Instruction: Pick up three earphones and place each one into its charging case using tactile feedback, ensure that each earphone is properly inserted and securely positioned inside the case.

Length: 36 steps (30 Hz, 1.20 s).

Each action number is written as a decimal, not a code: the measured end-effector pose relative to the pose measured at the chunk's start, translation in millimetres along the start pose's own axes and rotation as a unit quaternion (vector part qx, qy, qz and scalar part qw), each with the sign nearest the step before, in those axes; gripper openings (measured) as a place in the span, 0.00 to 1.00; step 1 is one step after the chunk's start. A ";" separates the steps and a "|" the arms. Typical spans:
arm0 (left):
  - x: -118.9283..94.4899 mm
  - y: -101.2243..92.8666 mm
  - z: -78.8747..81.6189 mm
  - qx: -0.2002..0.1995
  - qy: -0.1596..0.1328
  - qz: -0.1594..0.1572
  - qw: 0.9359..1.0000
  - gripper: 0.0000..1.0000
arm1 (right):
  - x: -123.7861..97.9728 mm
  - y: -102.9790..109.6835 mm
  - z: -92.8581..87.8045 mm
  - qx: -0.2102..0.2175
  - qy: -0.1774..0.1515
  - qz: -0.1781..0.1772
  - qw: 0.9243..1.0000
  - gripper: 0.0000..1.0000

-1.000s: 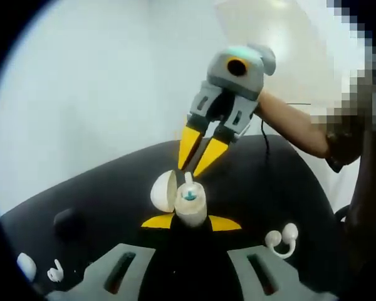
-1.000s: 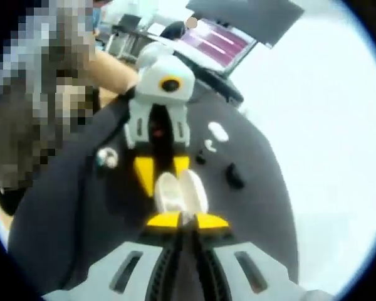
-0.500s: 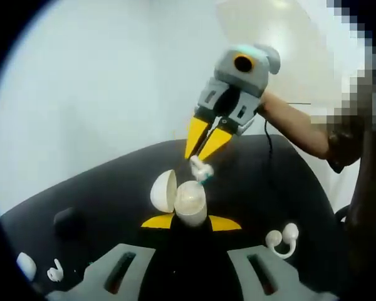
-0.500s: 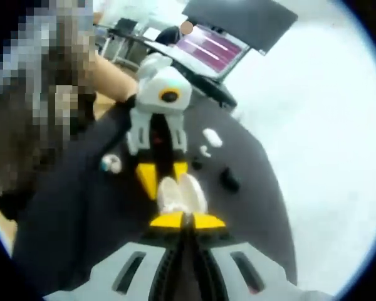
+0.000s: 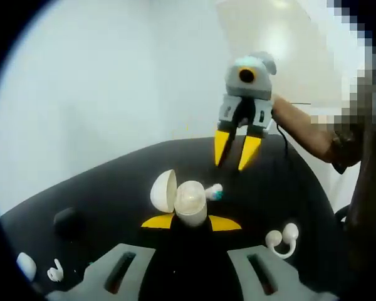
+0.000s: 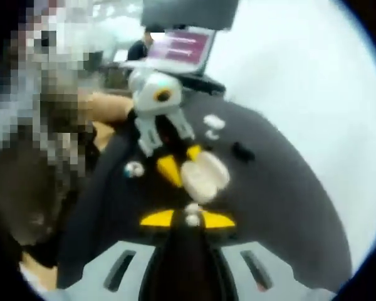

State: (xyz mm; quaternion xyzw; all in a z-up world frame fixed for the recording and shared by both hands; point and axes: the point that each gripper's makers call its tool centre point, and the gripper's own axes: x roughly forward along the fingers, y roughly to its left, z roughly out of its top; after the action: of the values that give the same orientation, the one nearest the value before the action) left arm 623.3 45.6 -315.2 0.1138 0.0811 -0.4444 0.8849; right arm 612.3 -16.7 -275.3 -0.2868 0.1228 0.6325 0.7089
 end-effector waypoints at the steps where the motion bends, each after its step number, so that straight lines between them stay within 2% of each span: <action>1: 0.1 0.0 0.0 0.000 0.000 0.000 1.000 0.16 | -1.0 -4.9 5.4 0.010 -0.020 -0.009 1.000 0.18; 4: 0.2 0.1 0.0 -0.001 0.000 0.000 1.000 0.16 | 2.8 -13.8 15.6 0.046 -0.062 -0.014 0.997 0.22; 6: 0.1 0.1 0.1 -0.001 0.000 -0.001 1.000 0.16 | 12.6 -8.0 13.7 0.057 -0.065 0.017 0.996 0.27; 7: 0.1 -0.1 0.1 -0.001 0.000 -0.001 1.000 0.16 | 18.7 -2.6 9.8 0.057 -0.058 0.041 0.996 0.31; 9: 0.1 -0.1 0.1 -0.003 0.000 -0.001 1.000 0.16 | 29.9 -2.6 2.1 0.060 -0.046 0.063 0.995 0.33; 11: 0.1 0.2 0.1 -0.010 0.000 -0.003 1.000 0.16 | 39.4 -10.3 -0.5 0.066 -0.048 0.069 0.994 0.33; 14: 0.2 0.0 0.0 -0.019 0.000 -0.009 1.000 0.16 | 50.7 -13.1 1.3 0.125 -0.054 0.102 0.985 0.33; 17: 0.1 -1.0 0.0 -0.023 -0.001 -0.013 1.000 0.16 | 59.5 -13.2 0.3 0.126 -0.059 0.115 0.984 0.33; 18: 0.0 -1.0 -0.1 -0.025 -0.001 -0.014 1.000 0.16 | 61.7 -9.1 2.4 0.119 -0.070 0.125 0.983 0.33; 19: -0.2 -0.9 -0.1 -0.028 -0.001 -0.016 0.999 0.16 | 62.4 -5.7 6.6 0.124 -0.087 0.132 0.980 0.32; 21: -0.7 -2.5 -1.1 -0.033 0.002 -0.021 0.999 0.16 | 63.7 -5.2 4.2 0.122 -0.089 0.135 0.979 0.27; 22: -0.6 -1.8 -1.6 -0.035 0.003 -0.020 0.999 0.16 | 63.0 -0.7 8.9 0.129 -0.104 0.151 0.974 0.25; 23: -1.2 -1.8 -2.2 -0.041 0.005 -0.022 0.999 0.16 | 63.4 -2.3 6.5 0.128 -0.101 0.145 0.976 0.25; 25: -1.7 -1.7 -2.1 -0.040 0.005 -0.021 0.999 0.17 | 61.6 -1.7 6.4 0.138 -0.105 0.147 0.974 0.24; 27: -2.1 -1.2 -2.2 -0.039 0.006 -0.017 0.999 0.17 | 56.6 1.0 7.6 0.113 -0.118 0.143 0.976 0.22; 33: -3.6 1.5 -2.8 -0.026 0.013 0.003 1.000 0.21 | 54.9 2.0 7.4 0.103 -0.129 0.137 0.977 0.21; 36: -7.1 6.9 -3.8 -0.043 0.026 0.014 0.999 0.24 | 55.8 1.0 11.4 0.104 -0.145 0.139 0.974 0.21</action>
State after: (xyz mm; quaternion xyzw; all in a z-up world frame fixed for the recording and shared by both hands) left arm 624.5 56.1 -316.2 0.0883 0.1214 -0.4254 0.8925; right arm 618.6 35.8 -296.3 -0.0973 0.1223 0.7434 0.6503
